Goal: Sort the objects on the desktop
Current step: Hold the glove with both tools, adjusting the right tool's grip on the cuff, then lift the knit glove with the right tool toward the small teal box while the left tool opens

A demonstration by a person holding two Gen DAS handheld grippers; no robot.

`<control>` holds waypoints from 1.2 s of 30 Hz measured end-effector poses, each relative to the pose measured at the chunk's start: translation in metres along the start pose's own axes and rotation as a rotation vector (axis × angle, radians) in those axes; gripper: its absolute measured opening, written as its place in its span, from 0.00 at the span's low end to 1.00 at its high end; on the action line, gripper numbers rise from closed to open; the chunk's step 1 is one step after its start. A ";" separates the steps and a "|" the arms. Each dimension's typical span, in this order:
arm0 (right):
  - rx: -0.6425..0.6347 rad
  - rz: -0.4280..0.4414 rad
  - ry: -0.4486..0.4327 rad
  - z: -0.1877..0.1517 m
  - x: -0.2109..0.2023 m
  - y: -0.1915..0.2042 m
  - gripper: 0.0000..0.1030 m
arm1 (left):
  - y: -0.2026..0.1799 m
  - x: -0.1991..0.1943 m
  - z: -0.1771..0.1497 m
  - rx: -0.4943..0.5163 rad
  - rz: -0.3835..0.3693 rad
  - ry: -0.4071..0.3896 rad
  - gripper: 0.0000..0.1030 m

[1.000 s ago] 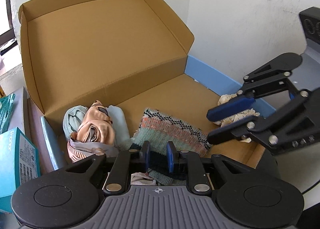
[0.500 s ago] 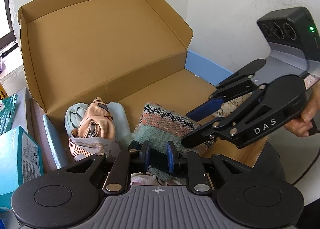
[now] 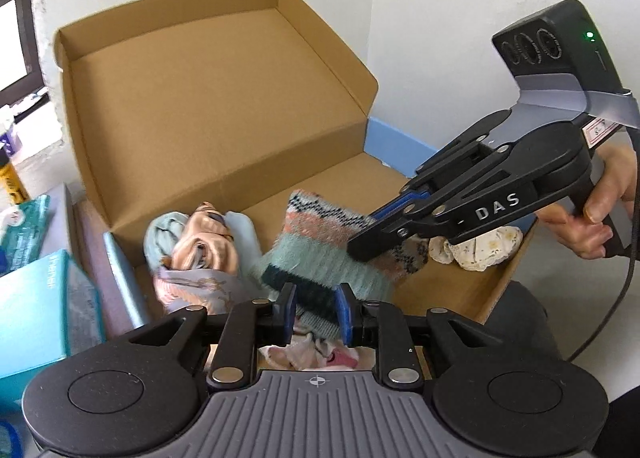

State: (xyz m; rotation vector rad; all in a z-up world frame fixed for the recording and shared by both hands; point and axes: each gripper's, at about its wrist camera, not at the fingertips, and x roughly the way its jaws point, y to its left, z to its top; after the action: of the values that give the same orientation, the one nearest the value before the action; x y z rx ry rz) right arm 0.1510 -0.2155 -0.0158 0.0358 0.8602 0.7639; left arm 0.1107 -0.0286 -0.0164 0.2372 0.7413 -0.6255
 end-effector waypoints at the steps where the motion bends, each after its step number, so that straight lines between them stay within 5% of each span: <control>1: -0.014 -0.009 -0.003 0.001 -0.004 0.003 0.13 | 0.000 -0.004 -0.001 -0.001 0.003 -0.006 0.29; 16: -0.203 -0.042 -0.025 0.029 -0.045 0.062 0.13 | 0.029 -0.087 -0.038 -0.032 0.109 -0.086 0.57; 26: -0.293 0.086 0.010 0.056 -0.025 0.118 0.13 | 0.058 -0.137 -0.075 -0.070 0.208 -0.116 0.73; 36: -0.446 0.228 0.076 0.078 0.032 0.193 0.13 | 0.084 -0.180 -0.114 -0.093 0.302 -0.124 0.73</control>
State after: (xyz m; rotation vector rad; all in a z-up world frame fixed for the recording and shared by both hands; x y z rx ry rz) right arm 0.1041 -0.0320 0.0770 -0.2969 0.7480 1.1641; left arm -0.0036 0.1656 0.0243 0.2177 0.5982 -0.3148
